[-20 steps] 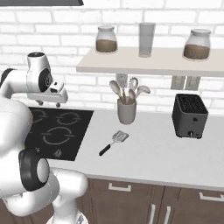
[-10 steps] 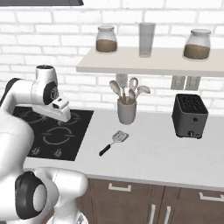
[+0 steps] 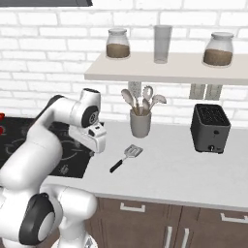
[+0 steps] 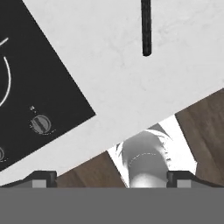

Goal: Put the cucumber and potato in the pot. Retrieve the spatula and lightly stir the vegetables in the pot.

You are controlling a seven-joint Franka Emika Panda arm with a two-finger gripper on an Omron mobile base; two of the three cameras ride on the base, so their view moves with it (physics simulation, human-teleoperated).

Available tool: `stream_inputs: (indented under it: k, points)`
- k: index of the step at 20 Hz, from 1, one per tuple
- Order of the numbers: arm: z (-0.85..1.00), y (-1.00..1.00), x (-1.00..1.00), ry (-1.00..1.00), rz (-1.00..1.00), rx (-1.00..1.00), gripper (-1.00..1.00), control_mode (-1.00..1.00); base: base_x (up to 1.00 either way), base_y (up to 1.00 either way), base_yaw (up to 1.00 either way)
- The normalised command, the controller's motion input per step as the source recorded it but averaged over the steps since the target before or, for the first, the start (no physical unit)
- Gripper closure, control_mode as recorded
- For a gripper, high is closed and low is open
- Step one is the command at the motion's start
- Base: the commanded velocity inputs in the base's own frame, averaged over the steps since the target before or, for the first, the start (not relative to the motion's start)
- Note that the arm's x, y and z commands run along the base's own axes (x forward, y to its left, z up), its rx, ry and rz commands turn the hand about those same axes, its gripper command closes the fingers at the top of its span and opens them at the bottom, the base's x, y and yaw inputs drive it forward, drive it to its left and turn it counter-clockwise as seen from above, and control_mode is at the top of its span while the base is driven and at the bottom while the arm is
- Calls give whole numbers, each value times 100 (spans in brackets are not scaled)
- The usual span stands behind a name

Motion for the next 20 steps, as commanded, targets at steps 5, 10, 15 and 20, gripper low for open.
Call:
stream_inputs:
  k: [5,10,15,20]
  points:
    - [-35,-27,24,11,-10,-7,-100,-100,0,0,0]
    - [-45,-33,2,1,-3,-16,-100,-100,0,0,0]
    - [-41,-40,3,1,-1,-7,-100,-100,0,0,0]
    - [-25,-22,17,0,-1,0,-100,-100,0,0,0]
